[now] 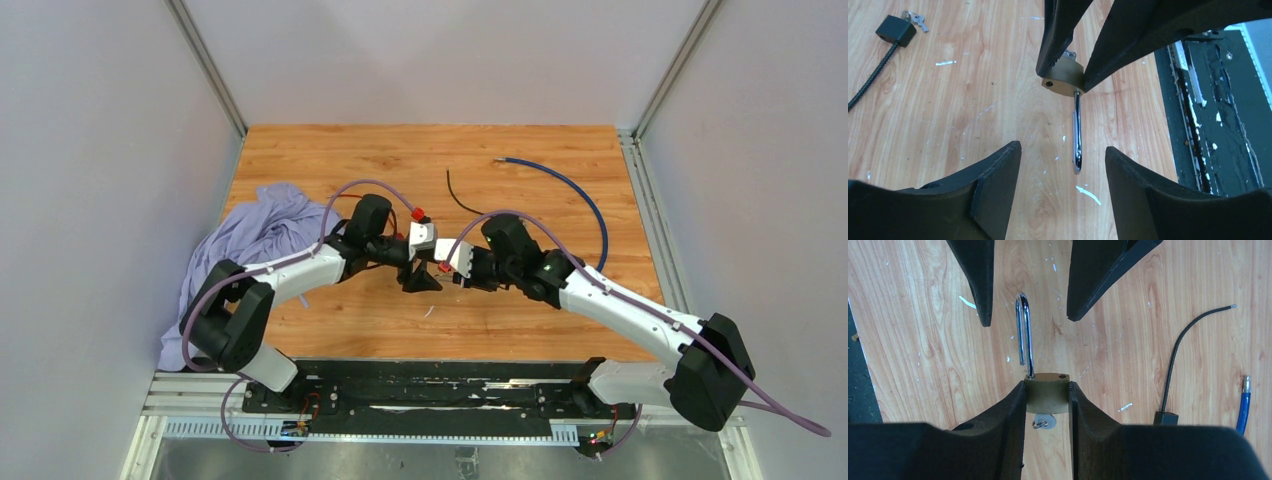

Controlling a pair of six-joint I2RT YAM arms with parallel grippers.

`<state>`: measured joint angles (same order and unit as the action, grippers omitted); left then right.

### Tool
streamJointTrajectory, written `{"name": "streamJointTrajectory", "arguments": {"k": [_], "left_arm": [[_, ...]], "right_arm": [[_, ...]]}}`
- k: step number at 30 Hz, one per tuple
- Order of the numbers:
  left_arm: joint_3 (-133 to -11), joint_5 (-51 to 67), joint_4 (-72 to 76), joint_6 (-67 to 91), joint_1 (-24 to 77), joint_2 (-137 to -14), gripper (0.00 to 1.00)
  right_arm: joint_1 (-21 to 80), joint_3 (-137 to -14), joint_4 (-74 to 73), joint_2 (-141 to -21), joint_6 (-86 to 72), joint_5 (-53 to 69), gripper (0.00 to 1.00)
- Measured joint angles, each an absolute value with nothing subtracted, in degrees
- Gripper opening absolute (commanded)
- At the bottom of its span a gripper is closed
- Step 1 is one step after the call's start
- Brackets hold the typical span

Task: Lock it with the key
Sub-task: Lock the lock.

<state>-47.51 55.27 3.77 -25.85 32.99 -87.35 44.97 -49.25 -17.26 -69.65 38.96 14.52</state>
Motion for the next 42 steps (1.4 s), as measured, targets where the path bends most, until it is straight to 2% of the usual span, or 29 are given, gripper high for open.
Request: {"name": "streamJointTrajectory", "arguments": {"k": [4, 9, 15, 30, 38, 42], "left_arm": [[-46.22, 55.31, 7.31, -23.68, 33.12, -86.39, 0.67], [-46.04, 55.55, 10.37, -23.03, 33.08, -85.67, 0.56], [-44.1, 56.97, 12.05, -23.16, 31.9, -85.6, 0.59], [-43.51, 58.02, 12.38, -23.46, 31.97, -85.73, 0.39], [-44.07, 57.78, 12.47, -22.68, 32.4, -85.78, 0.36], [-44.34, 57.71, 12.47, -22.09, 32.45, -85.78, 0.27]], "right_arm": [[44.95, -49.25, -16.93, -69.65, 38.72, 14.57, 0.01], [44.95, -49.28, -16.95, -69.65, 38.52, 15.31, 0.01], [43.51, -49.36, -17.02, -69.41, 38.33, 16.75, 0.01], [43.33, -50.87, -17.43, -69.3, 37.98, 18.04, 0.01], [43.33, -50.89, -17.47, -69.32, 37.98, 18.06, 0.01], [43.33, -50.89, -17.47, -69.34, 37.98, 18.26, 0.01]]}}
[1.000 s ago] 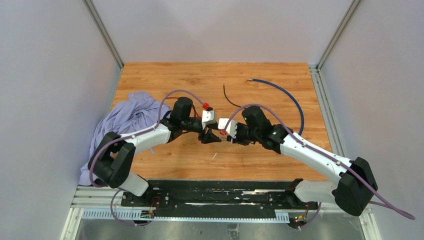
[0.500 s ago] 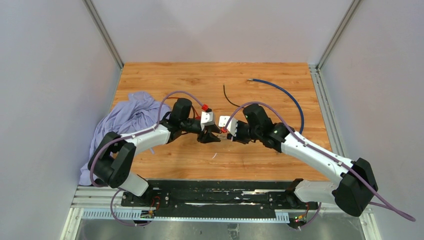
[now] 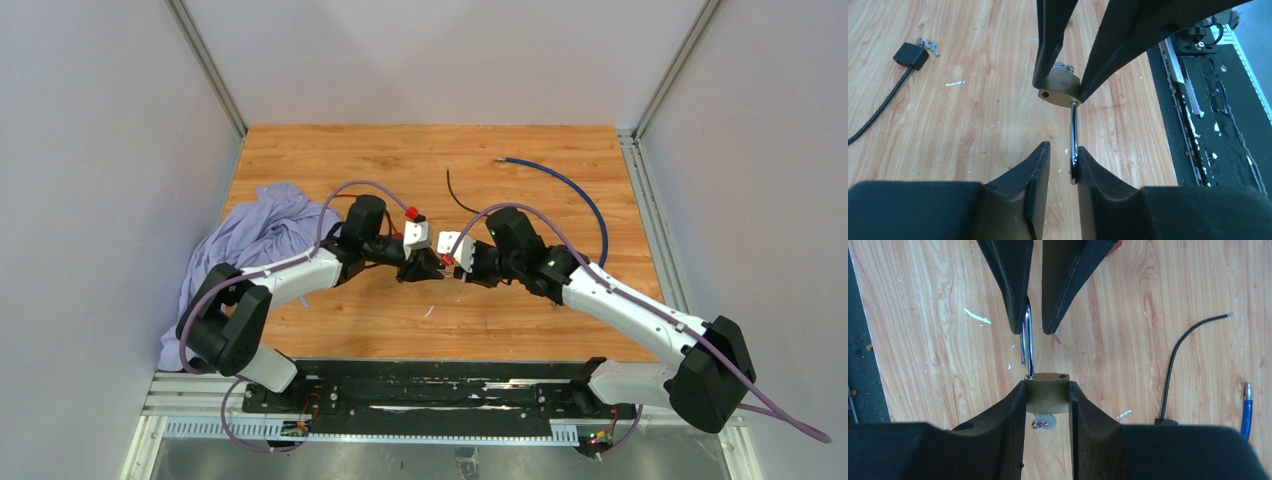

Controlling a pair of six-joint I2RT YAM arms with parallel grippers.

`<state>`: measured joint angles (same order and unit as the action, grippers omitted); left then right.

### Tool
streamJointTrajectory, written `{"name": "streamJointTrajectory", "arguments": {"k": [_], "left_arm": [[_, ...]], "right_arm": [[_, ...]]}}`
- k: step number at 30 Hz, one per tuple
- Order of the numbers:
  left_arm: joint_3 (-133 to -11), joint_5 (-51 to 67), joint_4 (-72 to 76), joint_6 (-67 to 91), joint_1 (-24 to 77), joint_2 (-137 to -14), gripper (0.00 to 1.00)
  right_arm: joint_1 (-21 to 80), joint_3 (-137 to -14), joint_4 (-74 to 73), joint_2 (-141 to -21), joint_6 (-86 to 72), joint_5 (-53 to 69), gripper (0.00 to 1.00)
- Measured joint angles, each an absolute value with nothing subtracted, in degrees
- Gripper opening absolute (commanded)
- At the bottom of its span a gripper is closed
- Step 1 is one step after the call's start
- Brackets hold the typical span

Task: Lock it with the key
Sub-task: Lock the lock.

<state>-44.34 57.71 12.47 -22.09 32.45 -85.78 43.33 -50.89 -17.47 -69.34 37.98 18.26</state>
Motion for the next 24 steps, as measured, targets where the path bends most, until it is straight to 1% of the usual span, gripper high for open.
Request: {"name": "streamJointTrajectory", "arguments": {"k": [5, 6, 7, 11, 13, 18, 19, 24], "left_arm": [[-44.64, 57.78, 12.58, -21.15, 32.73, -86.0, 0.09], [-44.69, 57.78, 12.62, -20.88, 32.8, -86.11, 0.02], [-44.69, 57.8, 12.56, -20.58, 32.82, -86.19, 0.01], [-44.99, 57.63, 12.45, -18.81, 32.82, -86.56, 0.01], [-45.04, 57.54, 12.45, -18.37, 32.82, -86.56, 0.0], [-45.56, 57.32, 12.19, -17.87, 32.82, -86.52, 0.0], [-46.06, 57.08, 11.92, -17.76, 32.71, -86.26, 0.0], [-46.63, 57.3, 11.62, -17.08, 31.86, -85.25, 0.0]], "right_arm": [[43.31, -50.92, -17.45, -69.38, 37.89, 18.09, 0.01], [43.29, -50.94, -17.45, -69.45, 37.78, 17.85, 0.03], [43.27, -50.96, -17.45, -69.49, 37.67, 17.8, 0.05], [42.76, -51.35, -17.58, -70.26, 36.91, 17.78, 0.27], [42.57, -52.05, -18.09, -70.81, 36.38, 18.02, 0.34], [42.15, -52.97, -18.72, -71.44, 34.94, 19.14, 0.58], [41.98, -53.41, -18.92, -71.44, 34.5, 20.64, 0.66], [40.58, -54.52, -20.34, -71.26, 34.15, 23.22, 0.68]]}}
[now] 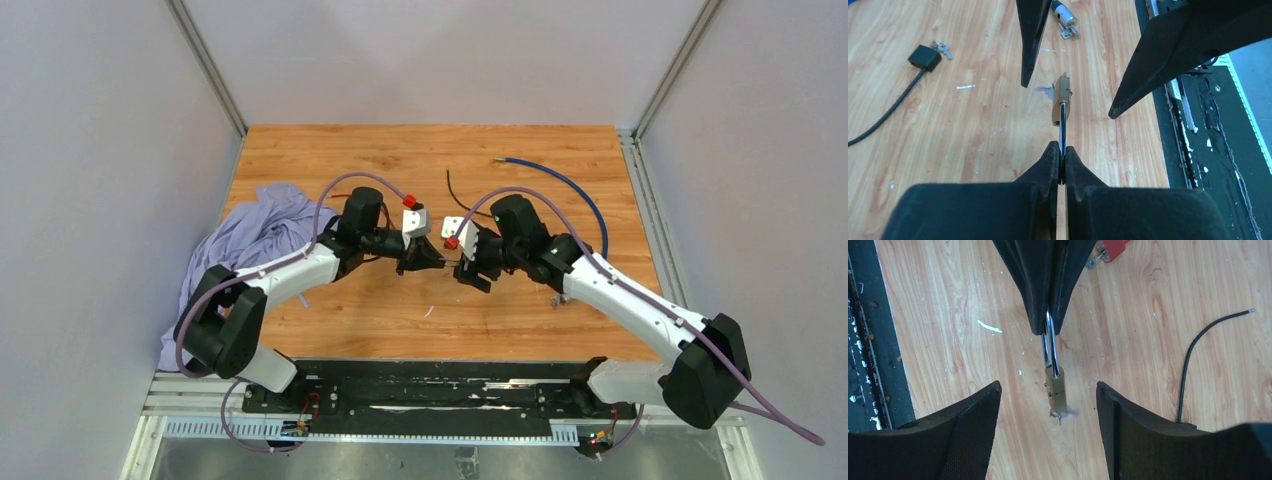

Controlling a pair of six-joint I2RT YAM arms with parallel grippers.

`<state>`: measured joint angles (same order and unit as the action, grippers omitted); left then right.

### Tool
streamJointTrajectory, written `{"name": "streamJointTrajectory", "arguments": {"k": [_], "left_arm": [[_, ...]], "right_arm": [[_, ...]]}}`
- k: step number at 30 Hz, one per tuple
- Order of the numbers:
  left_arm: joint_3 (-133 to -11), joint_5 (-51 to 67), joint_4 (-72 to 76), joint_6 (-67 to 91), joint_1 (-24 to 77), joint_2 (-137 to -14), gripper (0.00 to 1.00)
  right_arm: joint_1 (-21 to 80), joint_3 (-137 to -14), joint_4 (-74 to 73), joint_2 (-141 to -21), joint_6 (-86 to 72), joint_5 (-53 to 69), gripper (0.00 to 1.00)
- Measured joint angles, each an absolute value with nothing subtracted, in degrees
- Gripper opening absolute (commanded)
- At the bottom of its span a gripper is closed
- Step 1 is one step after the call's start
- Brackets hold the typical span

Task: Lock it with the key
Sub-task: Lock the lock.

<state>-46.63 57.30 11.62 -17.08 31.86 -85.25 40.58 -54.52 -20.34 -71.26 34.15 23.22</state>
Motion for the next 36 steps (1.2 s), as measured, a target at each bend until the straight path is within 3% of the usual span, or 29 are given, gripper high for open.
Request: {"name": "streamJointTrajectory", "arguments": {"k": [15, 33, 36], "left_arm": [[-47.81, 59.64, 11.62, -14.41, 31.16, -82.98, 0.0], [-47.83, 61.14, 11.49, -13.39, 31.16, -82.0, 0.0], [-47.83, 61.3, 11.44, -13.45, 31.18, -82.0, 0.0]], "right_arm": [[34.59, -57.8, -24.08, -71.81, 34.24, 31.79, 0.56], [34.33, -57.8, -24.71, -74.22, 33.61, 36.38, 0.02], [34.33, -57.8, -24.75, -74.22, 33.69, 36.6, 0.01]]}}
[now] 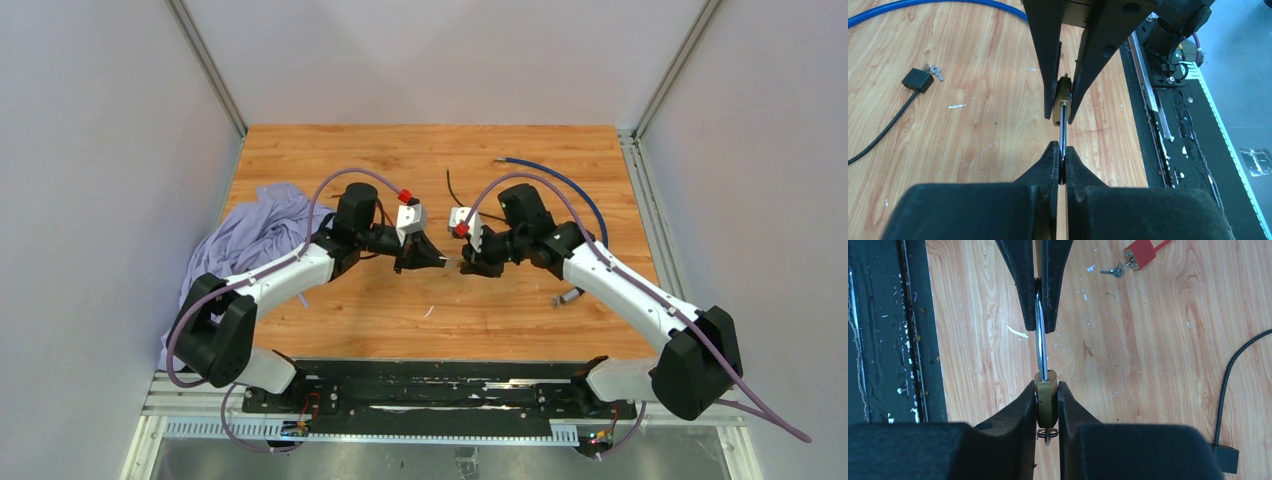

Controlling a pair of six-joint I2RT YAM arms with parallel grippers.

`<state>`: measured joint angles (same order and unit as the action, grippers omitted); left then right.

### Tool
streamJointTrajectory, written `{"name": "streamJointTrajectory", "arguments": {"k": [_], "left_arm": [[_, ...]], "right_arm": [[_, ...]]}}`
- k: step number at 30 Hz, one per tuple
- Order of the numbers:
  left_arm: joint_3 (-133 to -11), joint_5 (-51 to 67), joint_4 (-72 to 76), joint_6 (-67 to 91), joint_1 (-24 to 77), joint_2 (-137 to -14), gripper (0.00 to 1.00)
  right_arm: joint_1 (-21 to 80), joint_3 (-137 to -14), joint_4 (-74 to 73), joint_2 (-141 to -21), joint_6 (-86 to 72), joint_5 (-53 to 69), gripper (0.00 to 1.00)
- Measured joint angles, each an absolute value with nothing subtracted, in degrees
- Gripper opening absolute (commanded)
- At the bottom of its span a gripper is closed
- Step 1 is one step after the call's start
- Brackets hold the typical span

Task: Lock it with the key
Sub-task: Lock the lock.

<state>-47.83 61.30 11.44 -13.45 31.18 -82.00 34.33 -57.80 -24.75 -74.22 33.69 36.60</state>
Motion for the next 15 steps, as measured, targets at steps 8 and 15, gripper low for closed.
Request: {"name": "streamJointTrajectory", "arguments": {"k": [8, 15], "left_arm": [[-47.83, 61.45, 11.22, -15.44, 31.62, -82.0, 0.0], [-47.81, 61.14, 10.11, -16.93, 32.38, -82.0, 0.0]], "right_arm": [[34.28, -57.8, -25.23, -74.32, 33.36, 38.26, 0.01], [33.67, -58.15, -26.85, -75.44, 32.45, 40.64, 0.01]]}}
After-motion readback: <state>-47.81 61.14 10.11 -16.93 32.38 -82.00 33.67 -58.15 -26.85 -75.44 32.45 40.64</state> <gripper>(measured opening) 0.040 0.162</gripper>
